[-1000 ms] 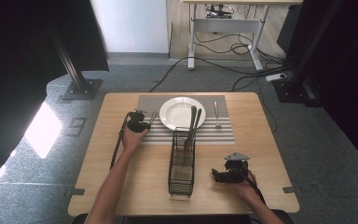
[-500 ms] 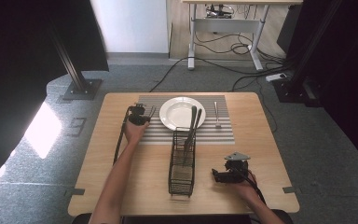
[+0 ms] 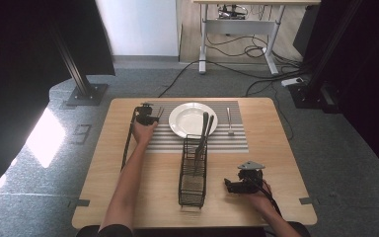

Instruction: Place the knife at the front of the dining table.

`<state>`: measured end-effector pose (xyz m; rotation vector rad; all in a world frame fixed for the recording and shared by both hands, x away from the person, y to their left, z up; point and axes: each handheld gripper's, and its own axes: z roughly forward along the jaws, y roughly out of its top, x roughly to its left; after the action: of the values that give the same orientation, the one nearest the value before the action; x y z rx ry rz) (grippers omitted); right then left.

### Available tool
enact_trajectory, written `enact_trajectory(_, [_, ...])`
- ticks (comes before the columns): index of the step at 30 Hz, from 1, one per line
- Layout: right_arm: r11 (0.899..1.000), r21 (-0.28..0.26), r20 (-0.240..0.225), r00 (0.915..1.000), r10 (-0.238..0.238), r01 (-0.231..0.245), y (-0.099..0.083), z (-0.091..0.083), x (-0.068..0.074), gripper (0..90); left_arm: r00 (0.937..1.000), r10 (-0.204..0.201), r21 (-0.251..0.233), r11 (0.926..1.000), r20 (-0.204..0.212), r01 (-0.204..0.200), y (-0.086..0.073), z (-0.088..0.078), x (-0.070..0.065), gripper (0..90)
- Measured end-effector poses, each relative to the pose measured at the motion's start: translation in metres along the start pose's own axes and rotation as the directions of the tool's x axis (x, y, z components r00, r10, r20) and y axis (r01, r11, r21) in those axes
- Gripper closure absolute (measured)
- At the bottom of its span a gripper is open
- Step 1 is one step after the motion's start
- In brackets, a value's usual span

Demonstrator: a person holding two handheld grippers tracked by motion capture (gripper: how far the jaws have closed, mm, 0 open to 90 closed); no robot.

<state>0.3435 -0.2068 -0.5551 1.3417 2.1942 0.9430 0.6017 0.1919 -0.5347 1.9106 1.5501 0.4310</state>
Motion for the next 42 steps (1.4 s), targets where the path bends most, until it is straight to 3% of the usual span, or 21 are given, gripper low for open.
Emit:
enact_trajectory(3, [1.000, 0.000, 0.001, 1.0000, 0.000, 0.000, 0.000, 0.000, 0.000, 4.9, 1.0000, 0.003, -0.011, 0.9999, 0.008, -0.002, -0.002, -0.001, -0.002, 71.7])
enact_trajectory(6, [1.000, 0.000, 0.001, 1.0000, -0.001, 0.001, 0.000, 0.000, 0.000, 4.9, 0.9992, 0.031, -0.031, 0.9991, 0.027, -0.030, -0.008, -0.009, -0.002, 60.6])
enact_trajectory(8, [1.000, -0.001, 0.005, 1.0000, -0.001, 0.001, 0.000, 0.000, 0.000, 5.0, 0.9985, 0.050, -0.030, 0.9983, 0.022, -0.050, -0.011, -0.015, -0.001, 57.7])
enact_trajectory(12, [1.000, -0.001, 0.006, 1.0000, 0.000, 0.000, 0.000, 0.000, 0.001, 5.1, 0.9982, 0.049, -0.032, 0.9983, 0.033, -0.048, -0.018, -0.027, 0.003, 54.1])
enact_trajectory(24, [1.000, 0.000, 0.005, 1.0000, 0.000, 0.000, 0.000, 0.000, 0.001, 5.6, 0.9943, 0.087, 0.008, 0.9961, 0.061, -0.088, -0.044, -0.040, 0.005, 50.8])
enact_trajectory(33, [1.000, 0.001, 0.005, 1.0000, 0.000, 0.000, 0.000, -0.001, 0.001, 5.7, 0.9932, 0.092, 0.000, 0.9957, 0.071, -0.093, -0.051, -0.044, 0.002, 52.5])
enact_trajectory(42, [1.000, 0.004, 0.001, 1.0000, -0.007, 0.007, 0.000, -0.002, 0.001, 6.4, 0.9900, 0.109, 0.004, 0.9940, 0.089, -0.110, -0.054, -0.045, -0.010, 53.3])
